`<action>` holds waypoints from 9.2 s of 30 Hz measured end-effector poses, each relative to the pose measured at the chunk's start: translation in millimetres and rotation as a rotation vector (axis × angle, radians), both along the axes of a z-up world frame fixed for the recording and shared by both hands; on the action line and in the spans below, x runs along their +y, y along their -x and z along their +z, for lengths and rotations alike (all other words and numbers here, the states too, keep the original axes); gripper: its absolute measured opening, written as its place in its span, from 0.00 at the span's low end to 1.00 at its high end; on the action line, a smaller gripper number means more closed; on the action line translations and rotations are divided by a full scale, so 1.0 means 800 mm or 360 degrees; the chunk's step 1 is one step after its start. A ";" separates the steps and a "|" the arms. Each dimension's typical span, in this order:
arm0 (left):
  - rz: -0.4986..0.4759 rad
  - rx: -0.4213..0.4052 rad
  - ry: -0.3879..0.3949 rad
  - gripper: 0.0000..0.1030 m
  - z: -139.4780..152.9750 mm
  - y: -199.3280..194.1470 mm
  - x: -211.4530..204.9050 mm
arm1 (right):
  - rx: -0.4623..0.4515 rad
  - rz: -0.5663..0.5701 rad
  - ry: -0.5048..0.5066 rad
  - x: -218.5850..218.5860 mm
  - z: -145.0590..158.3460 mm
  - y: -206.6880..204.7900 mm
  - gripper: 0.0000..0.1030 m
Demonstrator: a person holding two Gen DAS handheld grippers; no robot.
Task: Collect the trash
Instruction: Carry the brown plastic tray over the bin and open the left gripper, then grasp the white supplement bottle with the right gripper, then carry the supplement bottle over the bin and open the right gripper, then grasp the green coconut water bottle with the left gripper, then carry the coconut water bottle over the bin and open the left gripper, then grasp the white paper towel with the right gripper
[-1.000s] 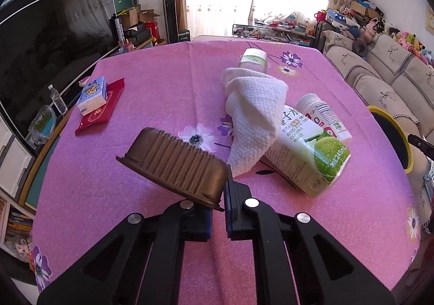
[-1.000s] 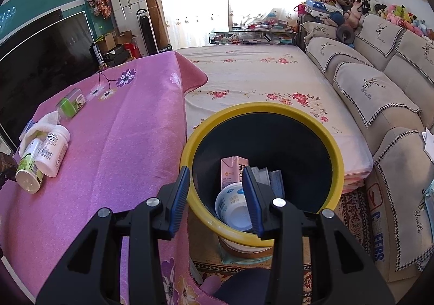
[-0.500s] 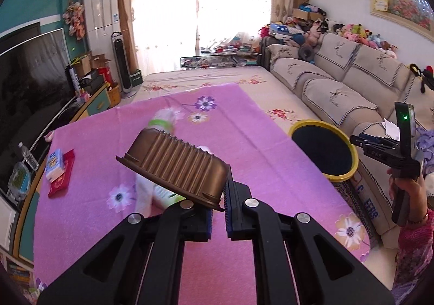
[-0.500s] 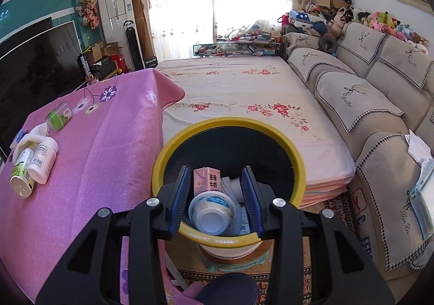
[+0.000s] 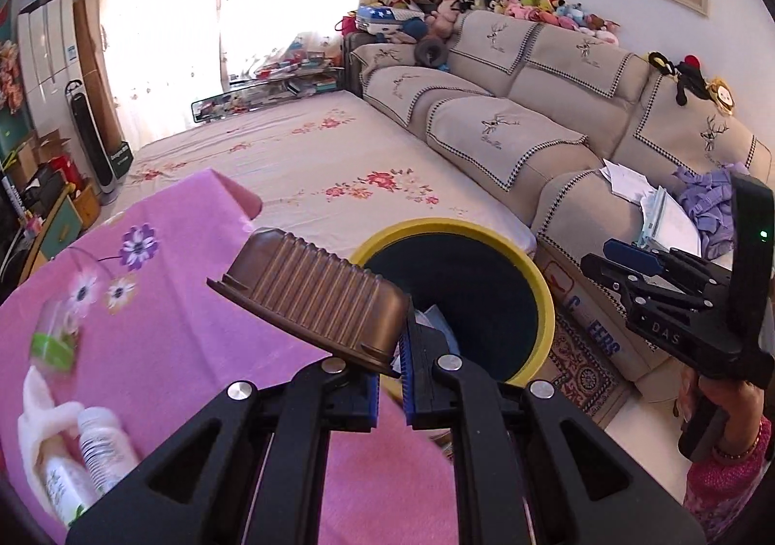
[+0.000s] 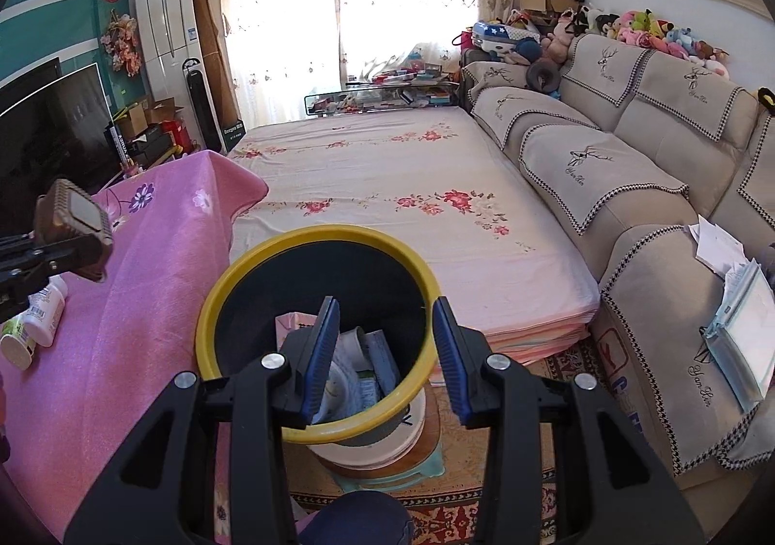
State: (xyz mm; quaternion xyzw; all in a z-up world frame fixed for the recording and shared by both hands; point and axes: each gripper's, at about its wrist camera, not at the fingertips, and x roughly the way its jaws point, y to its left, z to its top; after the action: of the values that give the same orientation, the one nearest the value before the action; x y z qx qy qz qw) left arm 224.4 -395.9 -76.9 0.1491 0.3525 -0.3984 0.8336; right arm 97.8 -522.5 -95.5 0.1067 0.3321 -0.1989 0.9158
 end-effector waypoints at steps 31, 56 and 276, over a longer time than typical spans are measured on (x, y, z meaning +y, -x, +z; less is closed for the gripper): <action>0.0540 -0.0208 0.0095 0.95 0.063 0.049 0.224 | 0.0064 0.0412 -0.0054 0.110 -0.008 -0.052 0.43; 0.1136 -0.0234 0.0132 0.95 0.033 0.093 0.502 | 0.0319 0.0999 -0.0256 0.392 -0.011 -0.227 0.45; 0.1405 -0.0238 0.0235 0.95 0.024 0.091 0.577 | 0.0188 0.1294 -0.0032 0.409 0.017 -0.152 0.67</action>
State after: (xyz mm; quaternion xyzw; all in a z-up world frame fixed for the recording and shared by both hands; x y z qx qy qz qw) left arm 151.4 65.9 -57.3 -0.0470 0.2918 -0.0169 0.9552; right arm 219.7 -195.0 -82.0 -0.0360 0.4010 0.1767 0.8981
